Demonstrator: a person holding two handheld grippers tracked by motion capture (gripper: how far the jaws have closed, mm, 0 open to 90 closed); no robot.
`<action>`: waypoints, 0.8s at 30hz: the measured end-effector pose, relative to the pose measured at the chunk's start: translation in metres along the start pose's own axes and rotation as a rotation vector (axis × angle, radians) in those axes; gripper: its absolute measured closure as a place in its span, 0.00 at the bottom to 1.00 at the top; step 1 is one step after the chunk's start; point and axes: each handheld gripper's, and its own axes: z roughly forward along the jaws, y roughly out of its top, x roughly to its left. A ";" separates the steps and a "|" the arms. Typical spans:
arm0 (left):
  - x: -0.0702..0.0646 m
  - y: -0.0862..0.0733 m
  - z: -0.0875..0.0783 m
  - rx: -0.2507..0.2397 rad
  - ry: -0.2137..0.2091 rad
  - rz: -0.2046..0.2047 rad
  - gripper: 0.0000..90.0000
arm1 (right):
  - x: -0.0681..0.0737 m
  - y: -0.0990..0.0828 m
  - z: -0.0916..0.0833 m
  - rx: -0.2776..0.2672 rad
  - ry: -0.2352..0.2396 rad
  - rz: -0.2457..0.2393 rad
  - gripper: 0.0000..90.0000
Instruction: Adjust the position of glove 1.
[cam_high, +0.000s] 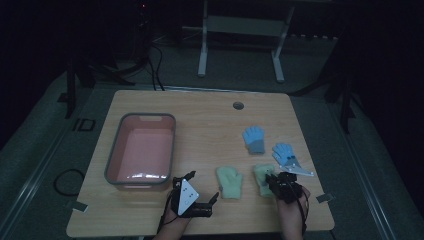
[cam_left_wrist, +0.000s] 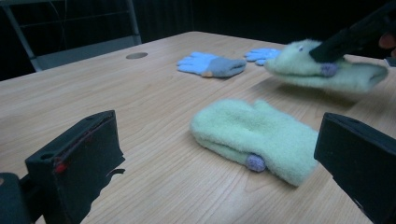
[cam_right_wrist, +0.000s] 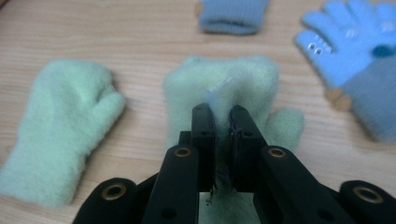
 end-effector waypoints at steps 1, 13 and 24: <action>0.000 0.000 0.000 0.000 0.000 0.001 0.01 | 0.000 -0.003 0.004 0.011 -0.002 0.000 0.92; -0.001 0.000 0.000 0.003 -0.003 0.009 0.01 | -0.005 -0.016 0.016 0.035 -0.017 -0.001 0.72; 0.000 0.000 0.000 0.003 -0.002 0.000 0.01 | -0.010 0.002 -0.005 -0.004 0.077 -0.157 0.67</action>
